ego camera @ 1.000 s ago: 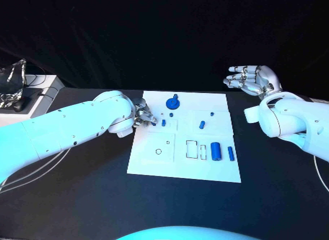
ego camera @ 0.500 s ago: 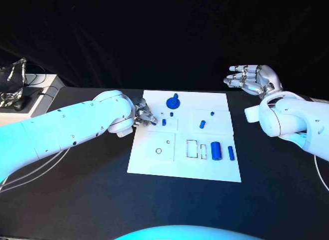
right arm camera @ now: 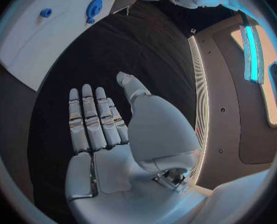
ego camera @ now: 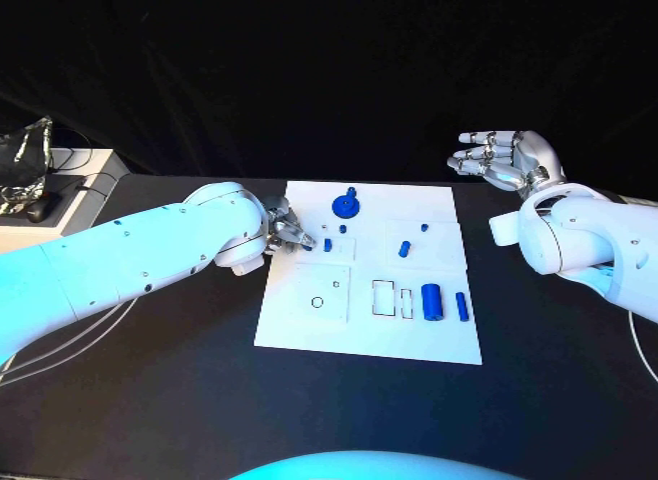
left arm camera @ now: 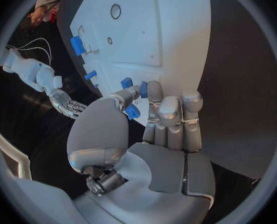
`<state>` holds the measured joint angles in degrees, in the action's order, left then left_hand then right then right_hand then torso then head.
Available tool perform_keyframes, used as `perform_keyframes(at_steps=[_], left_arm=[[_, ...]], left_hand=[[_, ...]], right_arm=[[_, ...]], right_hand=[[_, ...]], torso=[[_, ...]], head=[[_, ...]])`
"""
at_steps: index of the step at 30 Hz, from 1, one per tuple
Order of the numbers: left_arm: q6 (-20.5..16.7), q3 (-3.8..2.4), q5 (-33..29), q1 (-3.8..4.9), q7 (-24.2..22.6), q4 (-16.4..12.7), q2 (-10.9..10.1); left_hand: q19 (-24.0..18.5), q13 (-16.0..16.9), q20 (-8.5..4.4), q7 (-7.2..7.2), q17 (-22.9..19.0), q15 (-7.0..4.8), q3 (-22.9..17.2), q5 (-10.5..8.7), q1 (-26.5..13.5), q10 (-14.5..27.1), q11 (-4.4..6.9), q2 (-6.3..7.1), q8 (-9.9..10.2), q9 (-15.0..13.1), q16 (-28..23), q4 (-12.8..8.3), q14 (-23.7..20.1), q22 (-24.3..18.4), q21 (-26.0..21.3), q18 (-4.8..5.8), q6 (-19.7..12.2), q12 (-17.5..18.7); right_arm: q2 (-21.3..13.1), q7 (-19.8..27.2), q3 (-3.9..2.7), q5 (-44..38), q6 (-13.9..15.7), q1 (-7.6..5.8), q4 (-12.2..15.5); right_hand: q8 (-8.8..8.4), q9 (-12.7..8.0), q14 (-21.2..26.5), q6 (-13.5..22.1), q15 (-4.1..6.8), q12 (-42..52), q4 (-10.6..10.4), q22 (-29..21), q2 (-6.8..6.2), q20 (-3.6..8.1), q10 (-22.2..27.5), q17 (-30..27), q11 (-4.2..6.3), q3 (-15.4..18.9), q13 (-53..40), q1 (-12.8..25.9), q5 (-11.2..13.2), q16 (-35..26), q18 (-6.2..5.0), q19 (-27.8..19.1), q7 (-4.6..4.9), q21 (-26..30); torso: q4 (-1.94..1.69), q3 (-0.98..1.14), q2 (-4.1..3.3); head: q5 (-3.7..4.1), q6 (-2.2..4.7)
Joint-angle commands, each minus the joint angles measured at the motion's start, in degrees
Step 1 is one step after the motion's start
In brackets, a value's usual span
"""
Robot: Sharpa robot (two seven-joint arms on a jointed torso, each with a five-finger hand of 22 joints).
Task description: Assemble the parts on the task board
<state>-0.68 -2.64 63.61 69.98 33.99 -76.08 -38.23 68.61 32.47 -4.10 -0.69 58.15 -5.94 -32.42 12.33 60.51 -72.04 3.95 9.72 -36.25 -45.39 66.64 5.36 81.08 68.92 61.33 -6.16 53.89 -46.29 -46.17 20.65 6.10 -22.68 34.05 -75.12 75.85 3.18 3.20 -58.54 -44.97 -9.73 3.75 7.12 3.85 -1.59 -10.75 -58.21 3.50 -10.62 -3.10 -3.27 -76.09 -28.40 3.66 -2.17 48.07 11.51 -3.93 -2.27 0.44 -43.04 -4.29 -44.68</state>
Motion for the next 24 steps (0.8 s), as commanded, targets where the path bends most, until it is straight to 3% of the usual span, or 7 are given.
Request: perform_keyframes(at_steps=[1,19,24], left_arm=[[1.3,0.46,-0.3,-0.71,0.9,0.0,0.3],[0.2,0.40,-0.5,-0.71,0.4,0.0,0.7],[0.2,0.37,-0.5,-0.71,0.4,0.0,0.7]], left_hand=[[0.1,0.1,-0.31,0.34,0.0,-0.25,1.1,-0.15,0.3,-0.1,-0.03,0.15,-0.2,0.1,-0.2,0.4,0.0,0.0,0.0,0.92,0.1,0.2],[0.2,0.0,-0.33,0.38,0.0,-0.19,6.8,-0.24,0.9,-0.2,-0.12,0.21,-0.4,-0.2,-0.1,3.9,0.1,0.1,0.0,0.92,0.3,0.0],[0.2,0.0,-0.34,0.39,0.0,-0.20,7.0,-0.23,0.9,-0.2,-0.13,0.28,-0.4,-0.3,-0.1,4.0,0.1,0.1,0.1,0.92,0.3,0.0]], right_arm=[[0.0,0.4,-0.01,-0.1,-0.7,0.03,0.1],[0.0,0.4,-0.01,-0.1,-0.4,0.06,0.1],[0.0,0.4,-0.01,-0.1,-0.4,0.08,0.1]], right_hand=[[-0.20,-0.1,0.4,0.3,-0.06,-0.4,0.0,-0.1,0.13,0.00,0.4,-0.1,0.15,0.3,0.0,0.1,-0.3,-0.3,-0.48,-0.8,1.48,0.1],[-0.20,-0.1,0.6,0.3,-0.13,-0.4,0.3,-0.3,0.08,-0.06,0.3,-0.1,0.11,0.3,0.0,0.0,-0.2,-0.3,0.16,-4.5,1.61,0.4],[-0.20,-0.1,0.6,0.4,-0.13,-0.4,0.3,-0.3,0.08,-0.06,0.4,-0.1,0.07,0.3,0.0,0.0,-0.3,-0.3,0.22,-4.7,1.65,0.4]], torso=[[-0.02,0.00,-0.06],[0.00,-0.01,-0.04],[-0.01,0.00,-0.03]], head=[[0.00,0.00],[0.08,0.02],[0.08,-0.02]])
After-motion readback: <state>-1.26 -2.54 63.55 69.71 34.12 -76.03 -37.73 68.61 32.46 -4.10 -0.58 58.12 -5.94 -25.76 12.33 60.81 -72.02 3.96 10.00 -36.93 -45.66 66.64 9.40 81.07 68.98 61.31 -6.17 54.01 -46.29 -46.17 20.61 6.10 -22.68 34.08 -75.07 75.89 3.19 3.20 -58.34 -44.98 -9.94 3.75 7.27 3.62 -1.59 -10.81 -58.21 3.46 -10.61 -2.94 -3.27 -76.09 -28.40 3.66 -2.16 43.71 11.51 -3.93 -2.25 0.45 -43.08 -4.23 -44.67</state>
